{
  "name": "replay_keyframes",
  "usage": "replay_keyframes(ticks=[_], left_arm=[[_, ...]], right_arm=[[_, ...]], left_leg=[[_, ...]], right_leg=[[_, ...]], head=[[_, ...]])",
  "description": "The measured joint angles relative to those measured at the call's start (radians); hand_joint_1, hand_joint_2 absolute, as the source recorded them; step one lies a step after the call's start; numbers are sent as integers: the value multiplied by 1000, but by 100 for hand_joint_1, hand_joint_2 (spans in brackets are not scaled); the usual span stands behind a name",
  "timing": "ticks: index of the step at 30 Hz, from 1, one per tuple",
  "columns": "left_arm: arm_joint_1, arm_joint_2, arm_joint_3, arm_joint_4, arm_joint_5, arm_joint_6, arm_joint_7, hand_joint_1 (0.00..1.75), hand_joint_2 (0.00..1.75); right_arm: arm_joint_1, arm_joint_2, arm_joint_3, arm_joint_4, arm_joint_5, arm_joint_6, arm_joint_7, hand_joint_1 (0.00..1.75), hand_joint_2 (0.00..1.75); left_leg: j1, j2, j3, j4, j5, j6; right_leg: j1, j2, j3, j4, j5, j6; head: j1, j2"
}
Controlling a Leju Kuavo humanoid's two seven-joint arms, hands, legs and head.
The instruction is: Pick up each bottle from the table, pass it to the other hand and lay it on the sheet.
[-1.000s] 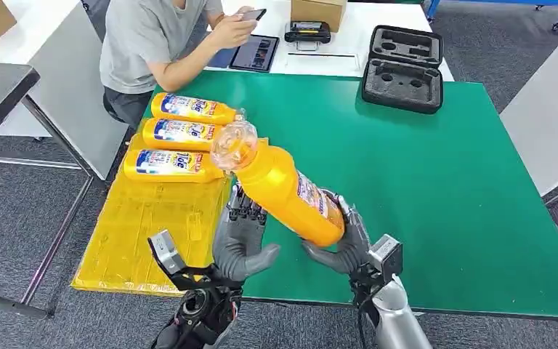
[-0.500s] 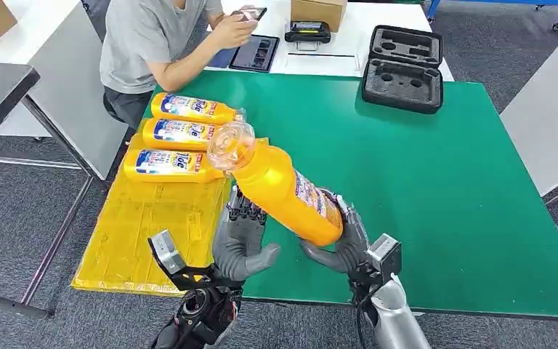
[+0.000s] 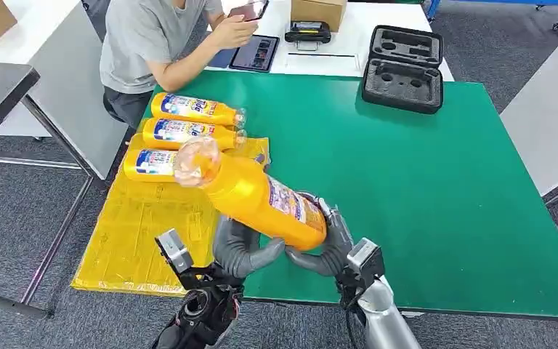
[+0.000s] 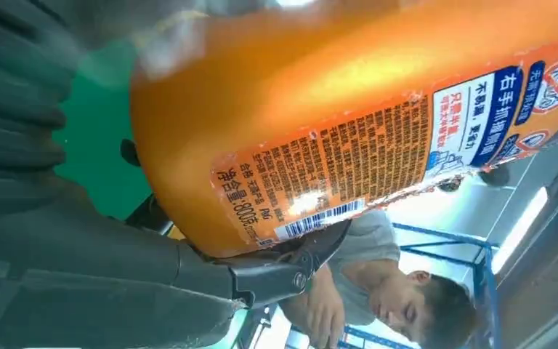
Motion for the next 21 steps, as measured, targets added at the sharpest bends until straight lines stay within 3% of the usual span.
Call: replay_keyframes(ticks=[5,21], left_arm=[[-12,13,-63,-10,-15,191,0,0,175],[-17,14,-79,-11,3,150,0,0,175]], right_arm=[[1,-2,37,1,5,-35,0,175,175],[3,-12,55,18,-48,-29,-6,175,175]], left_leg=[[0,0,0,0,0,0],[0,0,0,0,0,0]], right_leg=[[0,0,0,0,0,0],[0,0,0,0,0,0]], head=[[0,0],[0,0]])
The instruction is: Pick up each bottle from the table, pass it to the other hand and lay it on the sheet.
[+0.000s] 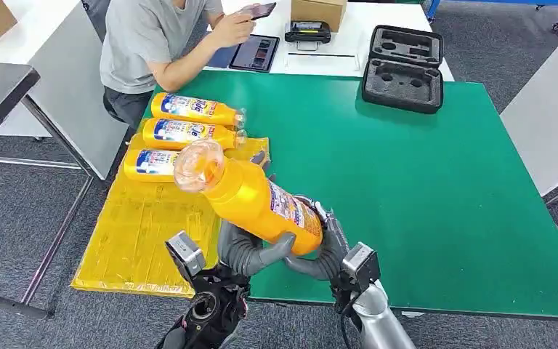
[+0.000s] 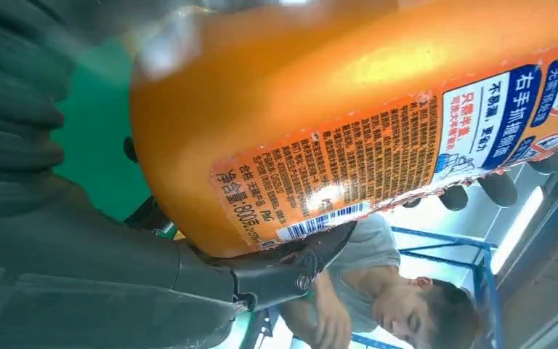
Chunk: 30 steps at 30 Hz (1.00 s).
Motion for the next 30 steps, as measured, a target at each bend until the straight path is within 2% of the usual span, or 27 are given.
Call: replay_keyframes(ticks=[30], left_arm=[[9,3,1,0,-14,-29,0,0,175]], right_arm=[[10,-20,-42,-8,-16,30,0,175,175]], left_leg=[[0,0,0,0,0,0]], right_leg=[[0,0,0,0,0,0]], head=[[0,0]])
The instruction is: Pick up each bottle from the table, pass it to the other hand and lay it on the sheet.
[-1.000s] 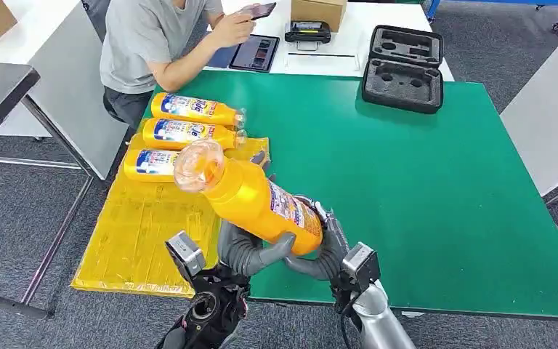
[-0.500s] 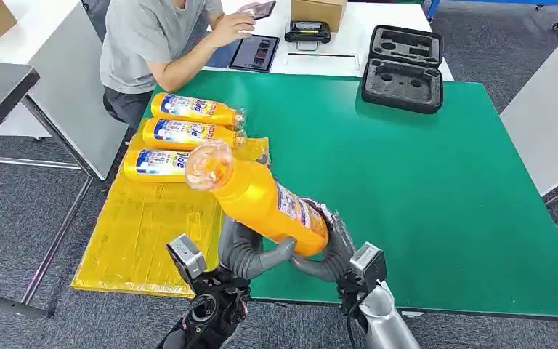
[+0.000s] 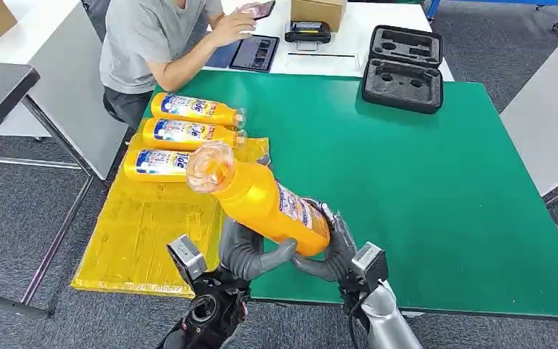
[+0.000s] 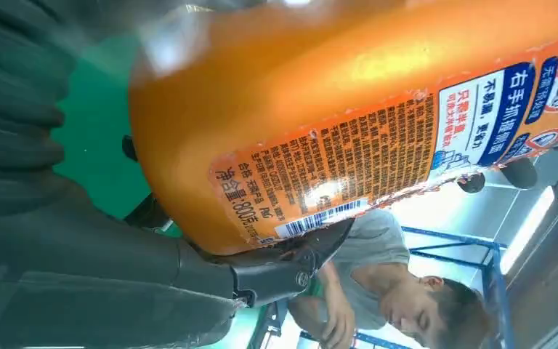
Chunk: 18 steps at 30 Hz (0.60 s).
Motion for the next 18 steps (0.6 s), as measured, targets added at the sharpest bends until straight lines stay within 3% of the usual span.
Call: replay_keyframes(ticks=[12,13,14,18], left_arm=[[1,0,0,0,5,-4,0,0,175],[1,0,0,0,6,-4,0,148,175],[1,0,0,0,6,-4,0,173,175],[1,0,3,0,10,-6,0,175,175]], right_arm=[[0,13,0,9,9,5,0,175,175],[0,14,0,10,9,5,0,175,175],[0,14,0,10,9,5,0,175,175],[0,14,0,11,8,6,0,175,175]], left_leg=[[0,0,0,0,0,0],[0,0,0,0,0,0],[0,0,0,0,0,0],[0,0,0,0,0,0]], right_leg=[[0,0,0,0,0,0],[0,0,0,0,0,0],[0,0,0,0,0,0],[0,0,0,0,0,0]], head=[[0,0],[0,0],[0,0],[0,0]])
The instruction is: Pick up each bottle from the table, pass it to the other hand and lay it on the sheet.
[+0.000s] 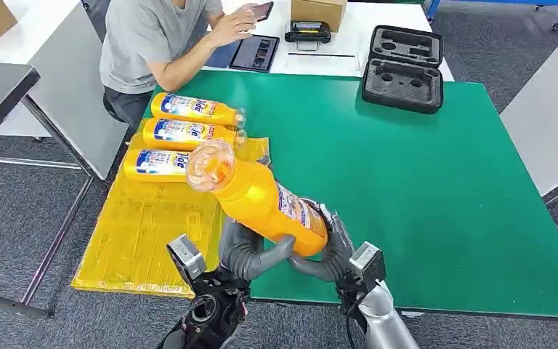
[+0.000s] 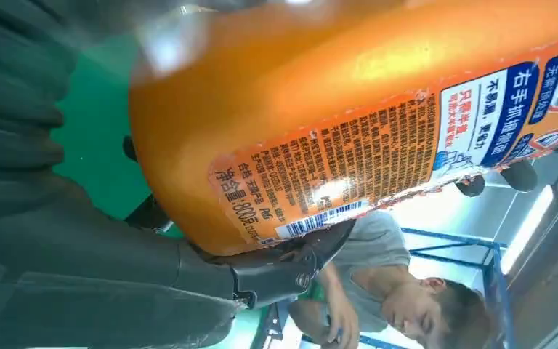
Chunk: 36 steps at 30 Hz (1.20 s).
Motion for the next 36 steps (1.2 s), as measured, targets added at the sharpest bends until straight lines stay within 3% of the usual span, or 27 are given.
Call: replay_keyframes(ticks=[23,24,25,26,36], left_arm=[[-2,-1,6,-3,-15,22,1,175,175],[-3,-1,4,-3,-15,22,1,175,175],[-3,-1,4,-3,-15,24,1,175,175],[-4,-1,3,-3,-16,28,1,175,175],[-8,0,-12,-3,-37,126,2,175,175]], right_arm=[[38,-9,-84,-71,-60,67,0,175,175],[39,-10,-88,-75,-56,67,0,164,175],[41,-10,-92,-80,-51,67,1,45,175],[42,-10,-95,-84,-46,65,0,0,175],[45,-10,-121,-89,6,-3,0,0,175]], left_leg=[[0,0,0,0,0,0],[0,0,0,0,0,0],[0,0,0,0,0,0],[0,0,0,0,0,0],[0,0,0,0,0,0]], right_leg=[[0,0,0,0,0,0],[0,0,0,0,0,0],[0,0,0,0,0,0],[0,0,0,0,0,0],[0,0,0,0,0,0]], head=[[0,0],[0,0],[0,0],[0,0],[0,0]])
